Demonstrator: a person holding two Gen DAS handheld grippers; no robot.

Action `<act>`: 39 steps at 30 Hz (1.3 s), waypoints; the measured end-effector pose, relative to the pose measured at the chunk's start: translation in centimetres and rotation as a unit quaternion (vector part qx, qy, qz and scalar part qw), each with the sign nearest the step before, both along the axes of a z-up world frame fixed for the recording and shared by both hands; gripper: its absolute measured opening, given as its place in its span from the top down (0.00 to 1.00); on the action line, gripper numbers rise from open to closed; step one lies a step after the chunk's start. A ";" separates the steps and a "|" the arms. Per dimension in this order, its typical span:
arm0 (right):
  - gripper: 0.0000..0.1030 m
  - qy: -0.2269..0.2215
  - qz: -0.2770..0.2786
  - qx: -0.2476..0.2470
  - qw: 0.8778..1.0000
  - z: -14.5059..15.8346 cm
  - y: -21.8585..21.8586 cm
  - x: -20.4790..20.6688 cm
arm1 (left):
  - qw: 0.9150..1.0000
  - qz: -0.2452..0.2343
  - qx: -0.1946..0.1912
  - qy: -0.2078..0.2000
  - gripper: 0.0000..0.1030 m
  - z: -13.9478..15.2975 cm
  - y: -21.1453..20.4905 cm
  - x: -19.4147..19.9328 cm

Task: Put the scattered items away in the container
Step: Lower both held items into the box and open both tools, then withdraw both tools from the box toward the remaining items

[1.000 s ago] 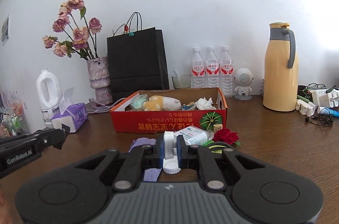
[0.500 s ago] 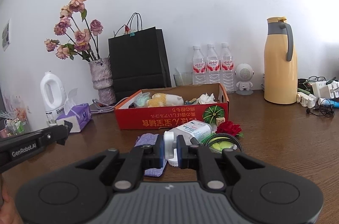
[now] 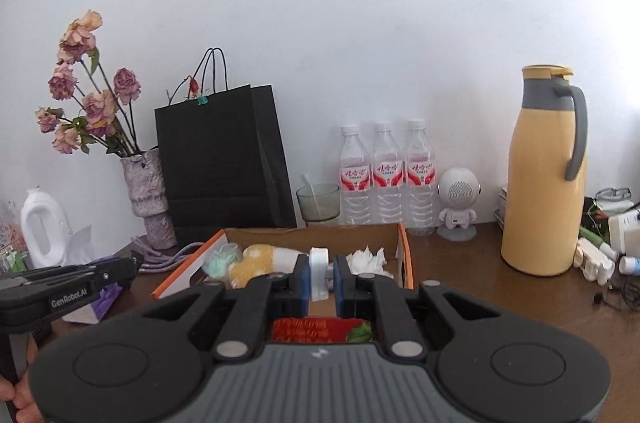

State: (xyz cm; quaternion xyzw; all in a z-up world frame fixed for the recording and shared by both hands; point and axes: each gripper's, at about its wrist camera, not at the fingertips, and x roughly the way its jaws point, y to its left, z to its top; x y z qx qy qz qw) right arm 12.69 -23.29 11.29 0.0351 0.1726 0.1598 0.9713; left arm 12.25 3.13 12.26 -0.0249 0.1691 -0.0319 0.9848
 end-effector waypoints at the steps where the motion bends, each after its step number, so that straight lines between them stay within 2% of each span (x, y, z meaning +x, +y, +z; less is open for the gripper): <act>1: 0.89 0.005 0.003 -0.009 1.000 0.6 0.2 1.8 | 1.000 0.003 0.001 0.010 0.93 0.2 0.3 1.8; 3: 0.89 0.021 0.008 -0.029 0.999 1.4 0.8 5.6 | 0.999 -0.002 0.011 0.042 0.93 0.6 0.8 5.7; 6: 0.89 0.087 0.029 -0.080 0.993 1.1 2.5 12.3 | 0.994 -0.015 0.039 0.103 0.93 -0.6 1.5 11.2; 8: 0.89 0.144 0.038 -0.108 0.983 -0.3 3.3 16.9 | 0.986 -0.018 0.064 0.152 0.93 -2.2 1.8 14.4; 10: 0.89 0.184 0.038 -0.138 0.972 -2.1 4.1 20.5 | 0.980 -0.018 0.080 0.182 0.93 -3.7 2.0 16.5; 15: 0.89 0.263 0.055 -0.209 0.940 -7.3 6.6 25.8 | 0.962 -0.063 0.117 0.240 0.93 -6.3 1.6 20.0; 18: 0.89 0.278 0.051 -0.268 0.921 -9.7 8.0 26.8 | 0.955 -0.060 0.098 0.273 0.92 -7.0 1.8 21.9; 20: 0.89 0.267 0.038 -0.303 0.914 -10.7 8.7 26.9 | 0.955 -0.058 0.078 0.281 0.92 -7.2 2.1 22.6; 22: 0.89 0.253 0.030 -0.322 0.912 -11.3 9.0 26.7 | 0.956 -0.059 0.073 0.279 0.89 -7.2 2.1 22.6; 25: 0.84 0.261 0.036 -0.320 0.910 -11.7 9.1 26.5 | 0.955 -0.058 0.061 0.283 0.80 -6.9 2.3 22.6; 28: 0.71 0.266 0.052 -0.312 0.911 -11.3 9.3 26.1 | 0.954 -0.056 0.044 0.291 0.73 -6.4 2.6 22.5; 29: 0.64 0.267 0.055 -0.301 0.914 -10.6 9.2 26.0 | 0.954 -0.055 0.039 0.292 0.73 -6.1 2.7 22.3; 32: 0.55 0.274 0.051 -0.240 0.930 -7.5 7.8 25.8 | 0.955 -0.047 0.026 0.291 0.67 -4.7 2.8 21.7; 33: 0.52 0.281 0.049 -0.215 0.934 -6.4 7.2 25.8 | 0.956 -0.041 0.018 0.290 0.52 -4.1 2.9 21.5; 34: 0.51 0.291 0.047 -0.192 0.936 -5.4 6.7 25.7 | 0.958 -0.030 0.007 0.286 0.28 -3.6 3.0 21.2; 35: 0.47 0.304 0.049 -0.166 0.937 -4.6 6.0 25.8 | 0.959 -0.021 -0.001 0.283 0.18 -3.2 2.9 20.9; 36: 0.42 0.317 0.052 -0.141 0.936 -4.2 5.5 25.8 | 0.958 -0.015 -0.003 0.286 0.11 -2.9 2.6 20.6; 39: 0.40 0.360 0.057 -0.093 0.927 -4.0 4.7 24.6 | 0.951 0.002 -0.011 0.309 0.07 -2.6 1.2 19.7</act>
